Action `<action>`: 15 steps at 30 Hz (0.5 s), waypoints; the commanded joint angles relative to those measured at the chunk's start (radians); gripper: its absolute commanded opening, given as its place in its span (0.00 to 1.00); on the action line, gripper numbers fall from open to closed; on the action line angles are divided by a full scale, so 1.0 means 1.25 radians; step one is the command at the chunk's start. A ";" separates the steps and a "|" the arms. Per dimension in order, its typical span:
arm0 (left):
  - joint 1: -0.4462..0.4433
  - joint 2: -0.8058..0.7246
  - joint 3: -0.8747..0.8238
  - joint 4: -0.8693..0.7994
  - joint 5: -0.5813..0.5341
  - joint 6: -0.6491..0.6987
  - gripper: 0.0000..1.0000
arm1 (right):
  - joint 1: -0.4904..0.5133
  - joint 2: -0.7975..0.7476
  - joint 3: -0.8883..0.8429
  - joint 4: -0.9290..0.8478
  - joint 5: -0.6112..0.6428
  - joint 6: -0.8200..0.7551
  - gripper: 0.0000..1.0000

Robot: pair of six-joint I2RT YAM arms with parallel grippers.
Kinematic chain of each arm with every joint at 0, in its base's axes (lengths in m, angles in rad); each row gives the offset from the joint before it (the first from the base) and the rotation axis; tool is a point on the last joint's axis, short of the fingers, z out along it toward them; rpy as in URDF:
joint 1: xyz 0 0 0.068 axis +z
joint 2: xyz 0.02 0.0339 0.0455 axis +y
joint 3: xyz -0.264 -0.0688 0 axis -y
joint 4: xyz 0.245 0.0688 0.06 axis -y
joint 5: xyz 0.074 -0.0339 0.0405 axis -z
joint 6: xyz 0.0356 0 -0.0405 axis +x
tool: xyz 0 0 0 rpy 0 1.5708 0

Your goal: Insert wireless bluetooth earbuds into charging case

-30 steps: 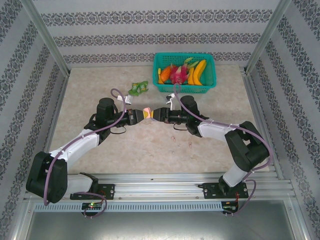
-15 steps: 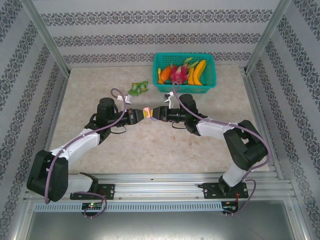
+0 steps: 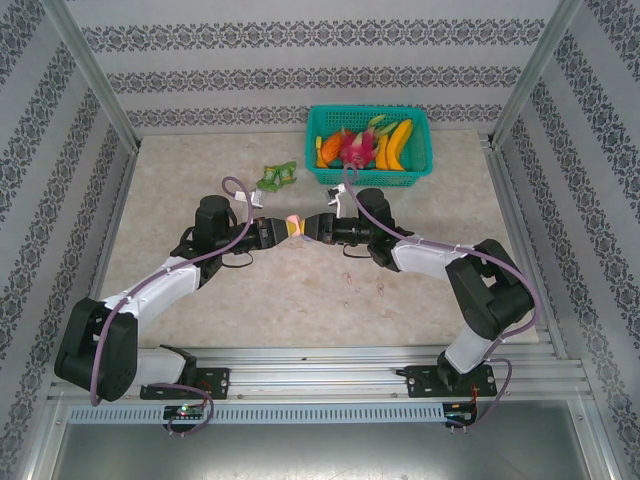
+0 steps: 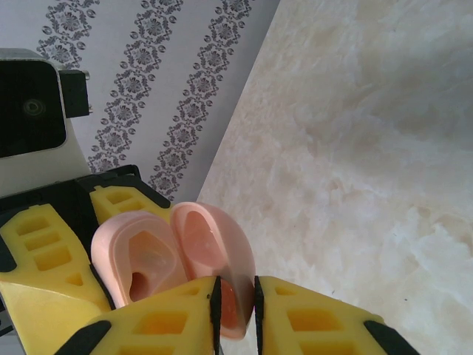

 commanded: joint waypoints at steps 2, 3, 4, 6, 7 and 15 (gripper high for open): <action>-0.001 0.005 0.029 0.048 0.019 -0.002 0.00 | 0.011 0.015 0.009 0.009 -0.011 -0.017 0.19; -0.001 0.005 0.031 0.047 0.019 -0.002 0.00 | 0.011 0.016 0.009 0.009 -0.011 -0.017 0.17; -0.002 0.005 0.030 0.048 0.020 -0.001 0.00 | 0.010 0.017 0.009 0.009 -0.010 -0.017 0.16; -0.002 0.006 0.033 0.048 0.018 -0.004 0.00 | 0.011 0.018 0.011 0.008 -0.009 -0.017 0.11; -0.002 0.006 0.033 0.048 0.018 -0.003 0.00 | 0.011 0.019 0.010 0.008 -0.010 -0.017 0.09; -0.002 0.010 0.032 0.047 0.018 -0.003 0.00 | 0.011 0.017 0.017 0.003 -0.001 -0.016 0.04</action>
